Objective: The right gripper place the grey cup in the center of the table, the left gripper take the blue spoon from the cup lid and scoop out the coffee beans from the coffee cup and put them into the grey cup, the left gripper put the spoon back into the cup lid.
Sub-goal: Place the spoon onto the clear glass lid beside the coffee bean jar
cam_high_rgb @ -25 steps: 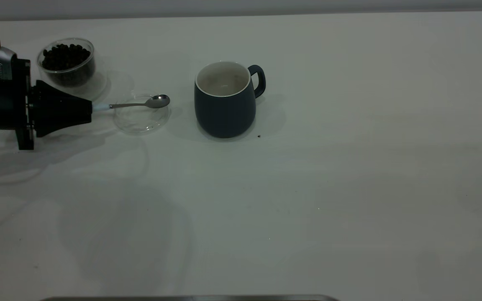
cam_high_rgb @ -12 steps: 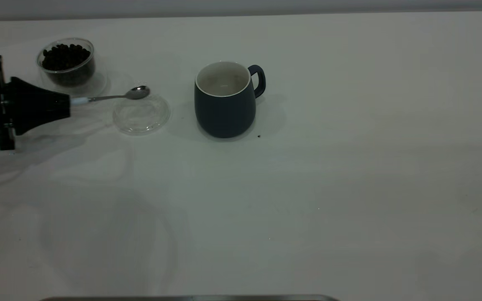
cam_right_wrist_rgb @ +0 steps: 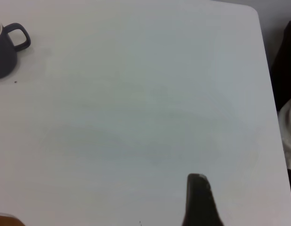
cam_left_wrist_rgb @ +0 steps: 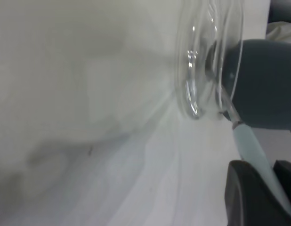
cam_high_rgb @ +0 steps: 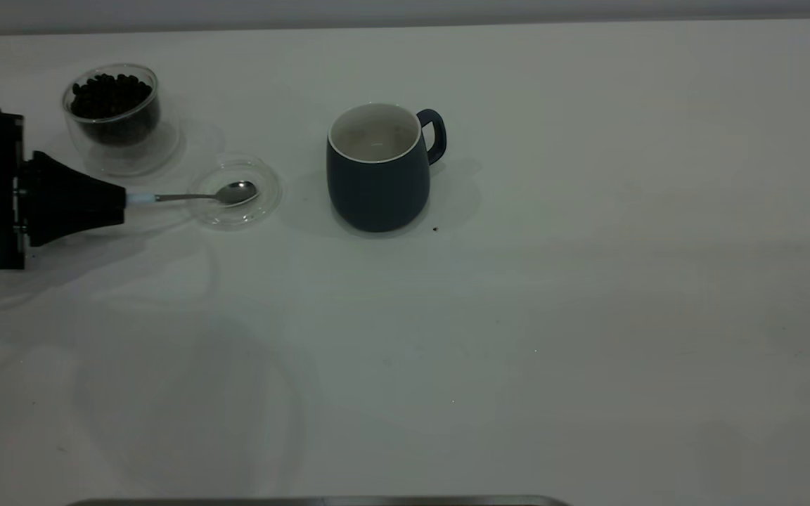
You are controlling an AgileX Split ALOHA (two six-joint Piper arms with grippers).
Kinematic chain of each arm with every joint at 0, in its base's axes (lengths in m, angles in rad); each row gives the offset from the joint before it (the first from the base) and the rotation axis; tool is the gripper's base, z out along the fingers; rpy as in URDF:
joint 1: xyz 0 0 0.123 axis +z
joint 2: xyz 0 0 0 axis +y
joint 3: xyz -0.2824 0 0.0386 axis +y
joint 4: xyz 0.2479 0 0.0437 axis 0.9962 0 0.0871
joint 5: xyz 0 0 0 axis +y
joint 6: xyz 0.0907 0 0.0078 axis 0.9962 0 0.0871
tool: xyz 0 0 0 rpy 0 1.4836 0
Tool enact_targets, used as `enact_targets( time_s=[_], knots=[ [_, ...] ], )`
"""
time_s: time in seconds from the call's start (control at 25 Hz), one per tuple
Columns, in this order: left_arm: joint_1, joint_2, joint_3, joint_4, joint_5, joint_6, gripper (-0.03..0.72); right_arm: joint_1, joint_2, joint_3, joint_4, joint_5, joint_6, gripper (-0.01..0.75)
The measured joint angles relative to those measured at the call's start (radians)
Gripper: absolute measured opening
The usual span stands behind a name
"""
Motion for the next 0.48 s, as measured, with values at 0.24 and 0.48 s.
enact_targets(
  time_s=[0.24, 0.48],
  knots=[
    [-0.057, 0.0, 0.0, -0.056, -0.02, 0.002, 0.131, 0.0, 0.0, 0.0, 0.0, 0.0, 0.0, 0.459],
    [-0.074, 0.0, 0.0, -0.06, -0.022, 0.01, 0.131, 0.0, 0.0, 0.0, 0.0, 0.0, 0.0, 0.459]
  ],
)
